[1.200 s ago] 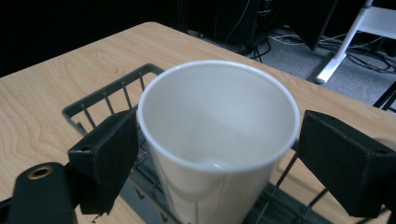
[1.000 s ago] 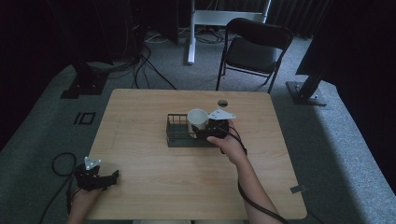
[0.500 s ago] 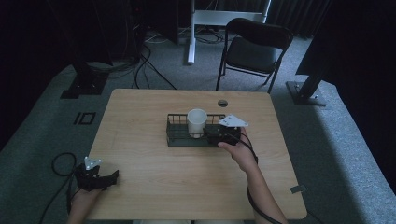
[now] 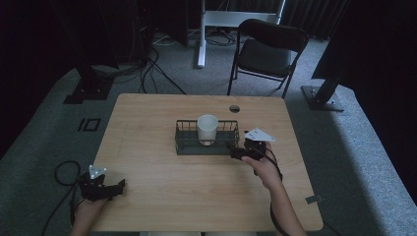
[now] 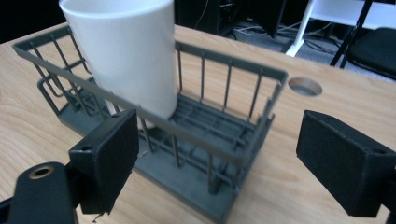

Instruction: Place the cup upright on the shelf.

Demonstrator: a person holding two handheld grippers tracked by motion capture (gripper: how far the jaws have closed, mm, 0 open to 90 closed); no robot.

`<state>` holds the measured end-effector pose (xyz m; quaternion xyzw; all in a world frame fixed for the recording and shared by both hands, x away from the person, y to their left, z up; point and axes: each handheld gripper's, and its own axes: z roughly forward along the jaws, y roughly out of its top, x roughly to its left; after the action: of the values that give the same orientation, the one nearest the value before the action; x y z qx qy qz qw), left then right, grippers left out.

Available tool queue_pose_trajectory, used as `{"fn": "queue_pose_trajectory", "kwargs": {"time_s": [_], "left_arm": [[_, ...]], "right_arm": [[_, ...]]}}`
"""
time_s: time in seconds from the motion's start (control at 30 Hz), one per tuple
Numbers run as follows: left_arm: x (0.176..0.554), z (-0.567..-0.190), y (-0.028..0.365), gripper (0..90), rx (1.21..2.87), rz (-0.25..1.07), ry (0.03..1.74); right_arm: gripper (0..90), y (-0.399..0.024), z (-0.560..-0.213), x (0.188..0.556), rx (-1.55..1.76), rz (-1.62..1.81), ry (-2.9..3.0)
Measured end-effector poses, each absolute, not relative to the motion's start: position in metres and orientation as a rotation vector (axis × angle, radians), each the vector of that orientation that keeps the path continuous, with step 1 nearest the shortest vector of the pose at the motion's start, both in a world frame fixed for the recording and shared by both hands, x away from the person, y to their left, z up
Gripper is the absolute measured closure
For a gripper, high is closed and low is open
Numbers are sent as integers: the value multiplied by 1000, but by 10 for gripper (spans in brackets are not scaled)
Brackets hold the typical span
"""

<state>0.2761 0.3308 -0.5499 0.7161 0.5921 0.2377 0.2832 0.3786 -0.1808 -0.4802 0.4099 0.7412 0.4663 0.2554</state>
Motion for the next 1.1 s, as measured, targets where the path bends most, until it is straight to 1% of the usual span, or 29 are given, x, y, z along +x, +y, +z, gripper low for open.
{"fn": "queue_pose_trajectory", "kwargs": {"time_s": [0.5, 1.1], "left_arm": [[276, -550, 331, 8, 1917, 636, 1585], [276, -550, 331, 8, 1918, 636, 1585]], "right_arm": [[129, -208, -509, 365, 1191, 1207, 2033], [133, -233, -532, 355, 1310, 1098, 2005]]}}
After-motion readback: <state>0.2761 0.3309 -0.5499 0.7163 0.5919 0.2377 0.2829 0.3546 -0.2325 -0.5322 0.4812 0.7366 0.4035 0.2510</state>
